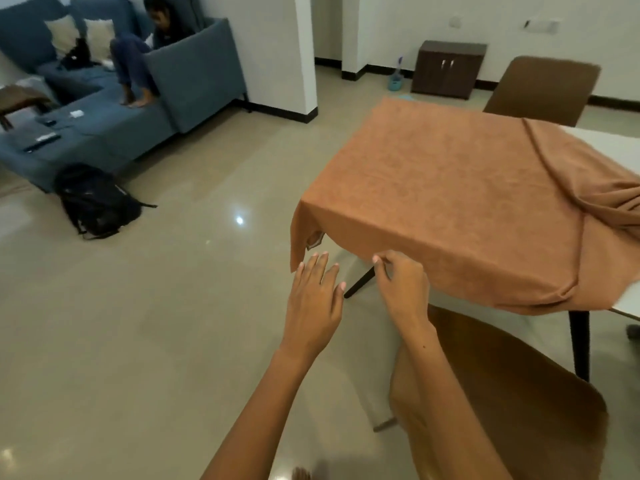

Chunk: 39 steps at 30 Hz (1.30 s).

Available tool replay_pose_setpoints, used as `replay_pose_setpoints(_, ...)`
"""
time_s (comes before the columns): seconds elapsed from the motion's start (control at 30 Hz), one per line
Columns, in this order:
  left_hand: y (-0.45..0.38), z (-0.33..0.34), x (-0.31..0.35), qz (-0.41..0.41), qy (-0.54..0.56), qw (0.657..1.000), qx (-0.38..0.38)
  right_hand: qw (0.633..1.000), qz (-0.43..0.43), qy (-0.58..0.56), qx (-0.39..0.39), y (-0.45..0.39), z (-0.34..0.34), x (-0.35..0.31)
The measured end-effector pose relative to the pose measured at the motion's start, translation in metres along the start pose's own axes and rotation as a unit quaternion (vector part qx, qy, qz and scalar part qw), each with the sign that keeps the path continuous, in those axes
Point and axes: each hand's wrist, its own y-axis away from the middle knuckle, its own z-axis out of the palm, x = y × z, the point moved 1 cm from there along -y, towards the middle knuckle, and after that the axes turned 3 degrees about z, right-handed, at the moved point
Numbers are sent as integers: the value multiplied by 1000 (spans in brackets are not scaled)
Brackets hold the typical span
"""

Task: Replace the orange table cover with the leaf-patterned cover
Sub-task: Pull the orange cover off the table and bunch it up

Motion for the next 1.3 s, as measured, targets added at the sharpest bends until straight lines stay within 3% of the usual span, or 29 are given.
replay_pose_setpoints(0.37, -179, 73, -127, 74, 49, 994, -65, 991, 95, 71, 62, -151, 96, 13)
replay_pose_setpoints(0.7, -339, 175, -245, 102, 49, 983, -148, 991, 51, 119, 37, -318, 257, 37)
replay_pose_setpoints(0.87, -375, 205, -275, 113, 44, 977, -176, 978, 35, 187, -82, -328, 314, 52)
replay_pose_setpoints(0.97, -387, 217, -287, 108, 49, 972, -201, 971, 27, 210, -113, -323, 329, 58)
replay_pose_setpoints(1.2, -397, 232, -301, 113, 53, 970, -206, 992, 6, 125, -8, -332, 337, 57)
replay_pose_setpoints(1.3, -401, 239, -295, 129, 58, 968, -210, 992, -10, 127, -14, -336, 334, 57)
